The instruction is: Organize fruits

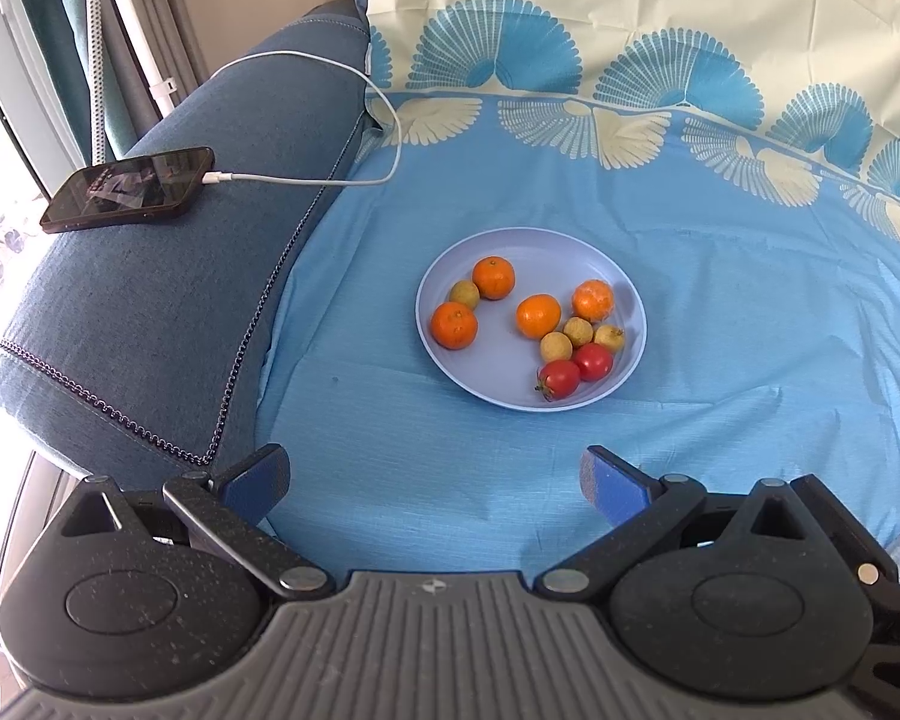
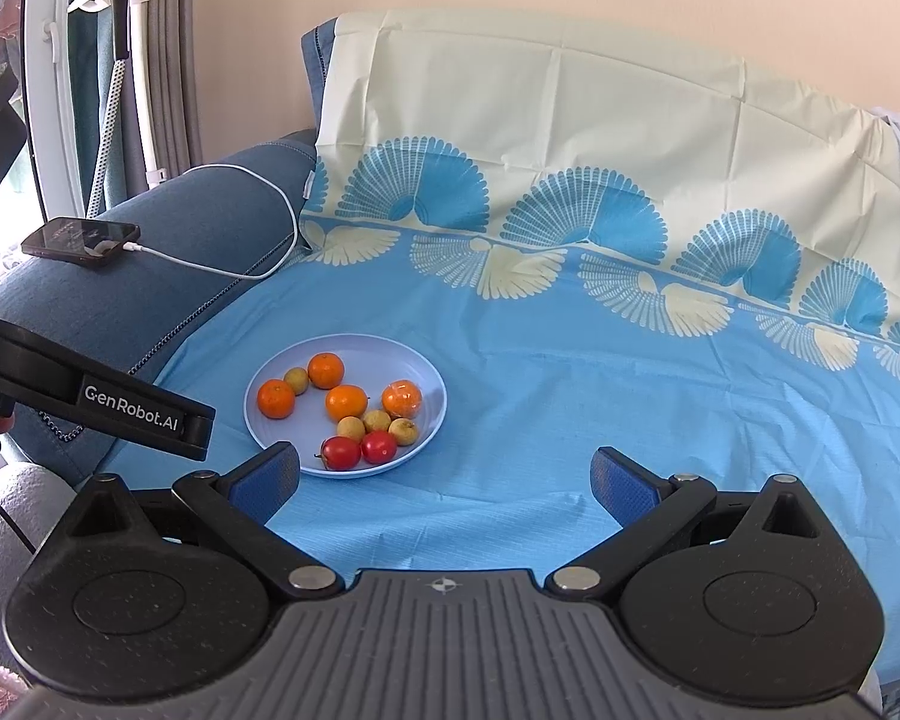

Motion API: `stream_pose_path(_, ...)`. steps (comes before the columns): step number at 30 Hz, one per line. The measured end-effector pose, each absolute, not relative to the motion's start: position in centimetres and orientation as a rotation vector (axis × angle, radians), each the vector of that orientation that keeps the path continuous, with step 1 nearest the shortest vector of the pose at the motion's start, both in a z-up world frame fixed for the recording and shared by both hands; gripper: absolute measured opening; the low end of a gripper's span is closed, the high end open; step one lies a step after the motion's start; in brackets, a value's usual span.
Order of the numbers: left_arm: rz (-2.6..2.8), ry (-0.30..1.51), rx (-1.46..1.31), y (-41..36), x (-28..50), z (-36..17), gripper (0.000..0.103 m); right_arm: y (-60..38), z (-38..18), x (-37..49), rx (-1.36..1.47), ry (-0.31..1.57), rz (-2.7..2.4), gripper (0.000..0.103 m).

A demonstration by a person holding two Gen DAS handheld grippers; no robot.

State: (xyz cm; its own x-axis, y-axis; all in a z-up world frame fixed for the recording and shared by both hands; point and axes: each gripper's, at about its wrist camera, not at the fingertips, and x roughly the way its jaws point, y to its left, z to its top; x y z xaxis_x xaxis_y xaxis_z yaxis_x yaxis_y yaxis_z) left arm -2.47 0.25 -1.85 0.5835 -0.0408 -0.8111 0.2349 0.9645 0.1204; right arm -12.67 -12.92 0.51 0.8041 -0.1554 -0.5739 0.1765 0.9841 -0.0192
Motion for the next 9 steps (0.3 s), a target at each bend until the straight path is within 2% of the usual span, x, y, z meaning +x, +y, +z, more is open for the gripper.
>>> stream_pose_path(9, -0.149, 0.917, 0.233, 0.23, -2.67, -1.85, 0.103, -12.93, 0.45, -12.65, 0.037, 0.613, -0.178, 0.102)
